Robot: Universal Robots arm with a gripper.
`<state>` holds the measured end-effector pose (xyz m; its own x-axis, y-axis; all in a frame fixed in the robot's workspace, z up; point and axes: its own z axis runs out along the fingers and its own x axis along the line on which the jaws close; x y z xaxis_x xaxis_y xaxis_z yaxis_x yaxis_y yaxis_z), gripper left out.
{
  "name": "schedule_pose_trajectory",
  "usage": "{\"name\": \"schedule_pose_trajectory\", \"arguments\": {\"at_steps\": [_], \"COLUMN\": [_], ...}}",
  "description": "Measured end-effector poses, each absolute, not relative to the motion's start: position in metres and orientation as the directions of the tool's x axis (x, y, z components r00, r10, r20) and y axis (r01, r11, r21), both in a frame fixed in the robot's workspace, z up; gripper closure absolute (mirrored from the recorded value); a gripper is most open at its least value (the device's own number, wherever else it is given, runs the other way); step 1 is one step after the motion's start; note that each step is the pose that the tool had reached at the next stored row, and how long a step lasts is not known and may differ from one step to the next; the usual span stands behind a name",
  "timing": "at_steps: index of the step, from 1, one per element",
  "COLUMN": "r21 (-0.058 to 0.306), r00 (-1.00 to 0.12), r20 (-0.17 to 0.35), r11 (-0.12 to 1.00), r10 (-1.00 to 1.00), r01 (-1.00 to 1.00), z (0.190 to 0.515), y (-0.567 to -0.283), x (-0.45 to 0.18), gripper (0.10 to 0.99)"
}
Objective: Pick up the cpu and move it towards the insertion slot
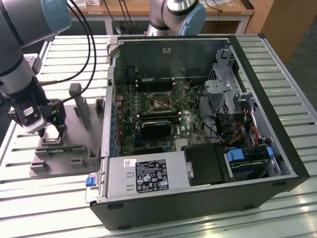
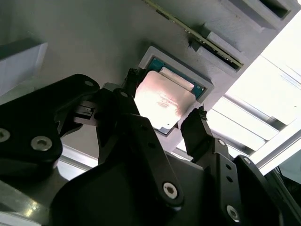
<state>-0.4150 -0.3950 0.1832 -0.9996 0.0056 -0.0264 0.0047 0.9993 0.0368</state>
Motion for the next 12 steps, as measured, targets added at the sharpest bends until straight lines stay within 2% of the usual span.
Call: {"name": "schedule_pose_trajectory", "arguments": {"at_steps": [8,10,12], "r21": [0.037,0.037,0.037], "r00": [-1.0,-1.0,-1.0], "r20": [-0.026,-0.027,-0.027], "r11": [0.999,0.999,0.999], "r10": [0.006,0.006,0.006], "r01": [0.005,0.005,0.005], "z": [0.1832,0.1831,0.1831], "y": [-0.395,-0.395,-0.395], "x": [-0.415,-0.415,-0.415], "gripper": [0.455,0.549,0.549]}}
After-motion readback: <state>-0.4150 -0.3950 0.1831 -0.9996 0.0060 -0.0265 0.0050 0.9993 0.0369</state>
